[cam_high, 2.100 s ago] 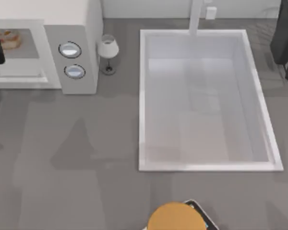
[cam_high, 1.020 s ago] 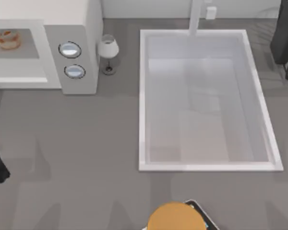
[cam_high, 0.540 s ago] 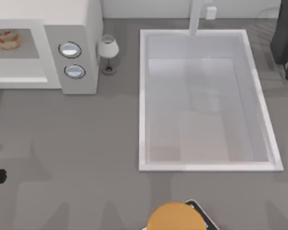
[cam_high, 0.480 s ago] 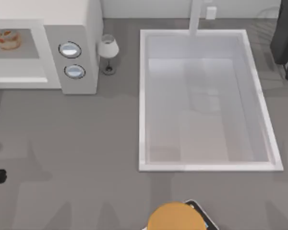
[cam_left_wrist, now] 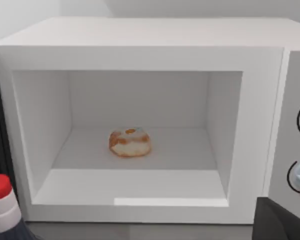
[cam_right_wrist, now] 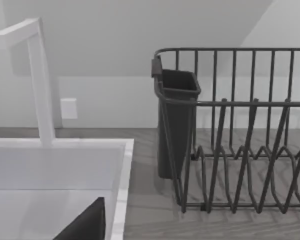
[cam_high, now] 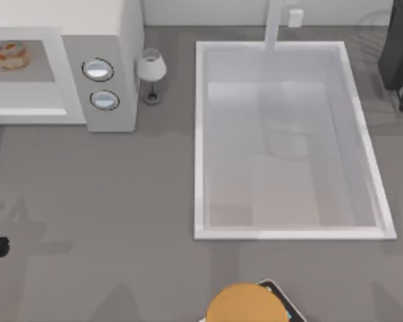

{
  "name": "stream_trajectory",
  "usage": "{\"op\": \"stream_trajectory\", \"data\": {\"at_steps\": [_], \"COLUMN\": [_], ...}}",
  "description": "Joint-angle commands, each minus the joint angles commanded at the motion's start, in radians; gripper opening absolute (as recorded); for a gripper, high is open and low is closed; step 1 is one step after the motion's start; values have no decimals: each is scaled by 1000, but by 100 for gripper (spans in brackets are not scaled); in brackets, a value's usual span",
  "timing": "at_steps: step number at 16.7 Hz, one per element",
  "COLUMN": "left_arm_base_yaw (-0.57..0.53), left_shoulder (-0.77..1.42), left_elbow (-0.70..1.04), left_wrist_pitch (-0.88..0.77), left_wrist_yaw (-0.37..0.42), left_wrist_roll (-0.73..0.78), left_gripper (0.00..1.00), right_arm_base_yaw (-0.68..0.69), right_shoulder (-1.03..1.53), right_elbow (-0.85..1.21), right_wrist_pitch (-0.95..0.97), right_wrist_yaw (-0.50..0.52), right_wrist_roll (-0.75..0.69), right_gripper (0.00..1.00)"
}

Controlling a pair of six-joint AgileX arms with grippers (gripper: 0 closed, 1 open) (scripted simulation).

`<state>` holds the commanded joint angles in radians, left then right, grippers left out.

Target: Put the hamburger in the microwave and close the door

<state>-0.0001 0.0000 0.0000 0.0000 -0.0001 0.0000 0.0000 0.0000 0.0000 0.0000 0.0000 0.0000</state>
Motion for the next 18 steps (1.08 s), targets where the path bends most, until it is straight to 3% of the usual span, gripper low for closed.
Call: {"op": "stream_trajectory", "data": {"at_steps": [8,18], "left_arm_base_yaw": [-3,-151], "left_shoulder": [4,240], "left_elbow": [0,13], "left_wrist_pitch": [3,228], "left_wrist_yaw": [-3,-150], "left_wrist_roll": [0,4], "left_gripper": [0,0], "right_arm_base_yaw": [0,0], "right_shoulder": [0,0], "right_elbow": [0,0], "right_wrist_pitch": [0,0], "right_wrist_yaw": [0,0], "right_wrist_roll": [0,0], "right_gripper": [100,100]}}
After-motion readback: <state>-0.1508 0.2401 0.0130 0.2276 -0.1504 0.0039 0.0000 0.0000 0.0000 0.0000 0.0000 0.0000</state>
